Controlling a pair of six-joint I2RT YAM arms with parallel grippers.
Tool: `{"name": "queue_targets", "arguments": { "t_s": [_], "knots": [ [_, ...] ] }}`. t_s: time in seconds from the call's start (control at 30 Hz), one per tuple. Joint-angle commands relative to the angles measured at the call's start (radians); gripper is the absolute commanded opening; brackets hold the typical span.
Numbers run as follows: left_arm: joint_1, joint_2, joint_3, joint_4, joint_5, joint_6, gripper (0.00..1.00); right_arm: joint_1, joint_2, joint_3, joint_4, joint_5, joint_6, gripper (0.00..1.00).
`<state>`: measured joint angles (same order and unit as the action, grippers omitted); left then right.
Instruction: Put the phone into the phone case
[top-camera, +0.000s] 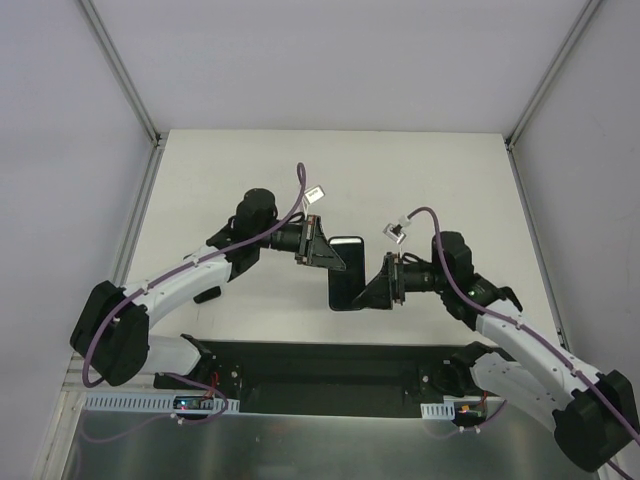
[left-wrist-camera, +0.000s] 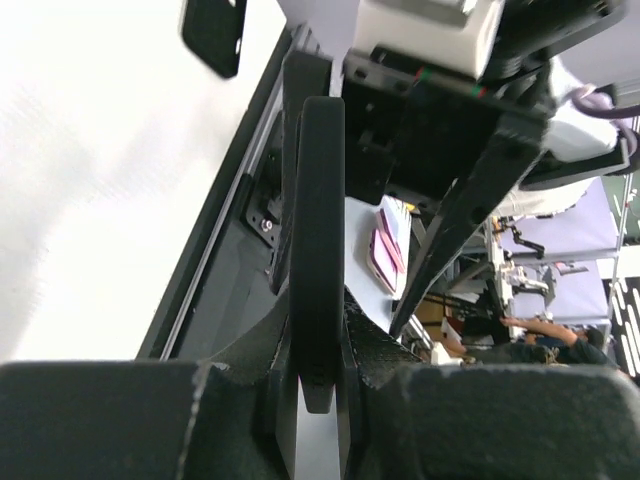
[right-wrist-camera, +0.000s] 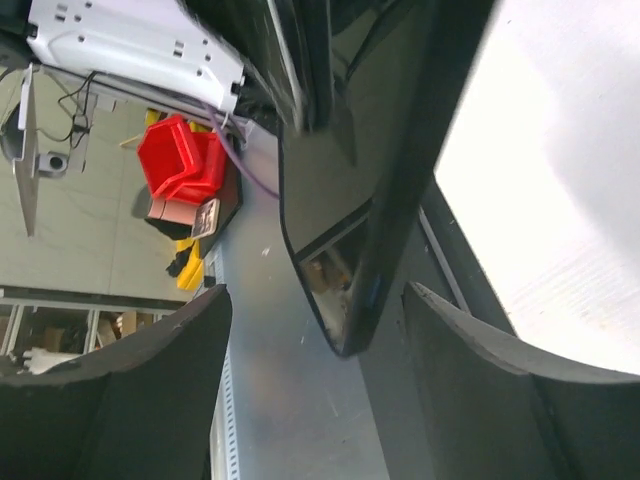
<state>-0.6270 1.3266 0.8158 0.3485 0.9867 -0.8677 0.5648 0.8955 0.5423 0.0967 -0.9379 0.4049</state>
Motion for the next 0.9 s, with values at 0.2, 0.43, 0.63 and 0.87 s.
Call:
{"name": "queue_targets", "arguments": {
  "t_s": [0.2,0.43,0.63,0.87],
  "knots": [
    [0.001,-0.072,0.063,0.064,-0.039,-0.048,0.0,0.023,-0.141,-0.071,0.127,-0.023,0.061,0.59],
    [0.001,-0.078,0.02,0.112,-0.046,-0.077,0.0,0.023,-0.118,-0.054,0.178,0.036,0.124,0.44],
    [0.001,-0.075,0.028,-0.023,-0.086,0.033,0.0,0.024,-0.096,-0.054,0.164,0.138,0.188,0.08],
    [0.001,-0.035,0.04,-0.092,-0.106,0.104,0.0,0.024,-0.09,-0.022,0.02,0.27,0.221,0.15]
  ]
}}
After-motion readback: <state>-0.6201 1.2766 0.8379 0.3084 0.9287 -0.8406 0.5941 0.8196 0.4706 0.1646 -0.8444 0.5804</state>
